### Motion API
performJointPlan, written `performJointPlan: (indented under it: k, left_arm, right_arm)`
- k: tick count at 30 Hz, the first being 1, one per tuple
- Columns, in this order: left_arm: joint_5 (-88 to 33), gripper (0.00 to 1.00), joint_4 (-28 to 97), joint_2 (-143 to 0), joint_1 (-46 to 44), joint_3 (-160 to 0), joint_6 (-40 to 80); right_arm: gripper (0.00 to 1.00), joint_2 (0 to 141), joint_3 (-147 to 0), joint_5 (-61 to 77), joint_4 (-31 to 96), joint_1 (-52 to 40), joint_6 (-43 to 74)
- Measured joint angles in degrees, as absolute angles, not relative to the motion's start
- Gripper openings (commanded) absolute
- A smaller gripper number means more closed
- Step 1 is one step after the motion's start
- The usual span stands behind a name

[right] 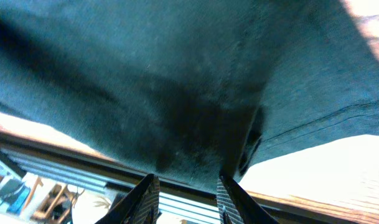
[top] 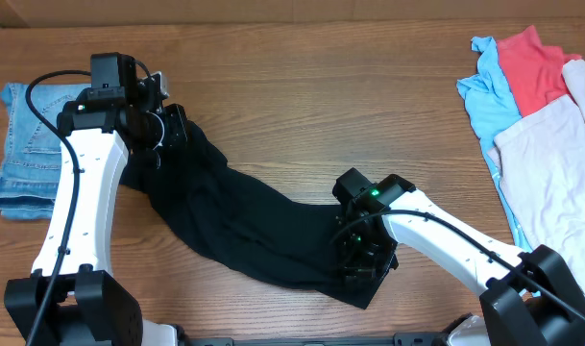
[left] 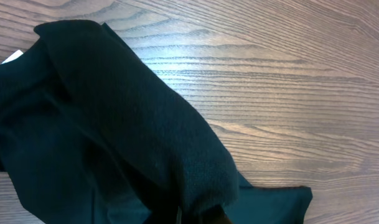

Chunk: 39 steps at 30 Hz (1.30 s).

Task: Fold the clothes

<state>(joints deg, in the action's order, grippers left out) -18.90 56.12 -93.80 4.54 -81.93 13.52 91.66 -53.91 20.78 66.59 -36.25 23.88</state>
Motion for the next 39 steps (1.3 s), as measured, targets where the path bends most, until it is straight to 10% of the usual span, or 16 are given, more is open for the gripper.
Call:
performJointPlan:
  k: [6, 8, 9, 25, 29, 39]
  left_arm:
    - [-18.9, 0.04, 56.2, -93.8, 4.5, -81.9, 13.3]
    - [-18.9, 0.04, 56.2, -93.8, 4.5, -81.9, 13.3]
    - [-18.9, 0.04, 56.2, -93.8, 4.5, -81.9, 13.3]
    - [-18.9, 0.04, 56.4, -93.8, 4.5, -82.0, 13.1]
    - [-18.9, 0.04, 56.4, -93.8, 4.5, -82.0, 13.1]
    - [-18.9, 0.04, 56.4, -93.8, 4.5, -82.1, 13.1]
  right_arm:
    - [0.41, 91.7, -50.7, 18.8, 63.2, -36.2, 26.3]
    - [0.06, 91.7, -50.1, 18.5, 62.7, -36.2, 26.6]
    - [0.04, 91.7, -50.1, 18.4, 62.5, -36.2, 27.2]
    - [0.04, 90.9, -88.9, 2.6, 76.6, -5.2, 20.0]
    - [0.27, 90.8, -84.1, 2.1, 86.5, -5.4, 18.7]
    - [0.32, 90.9, -69.4, -2.7, 73.1, -4.8, 18.1]
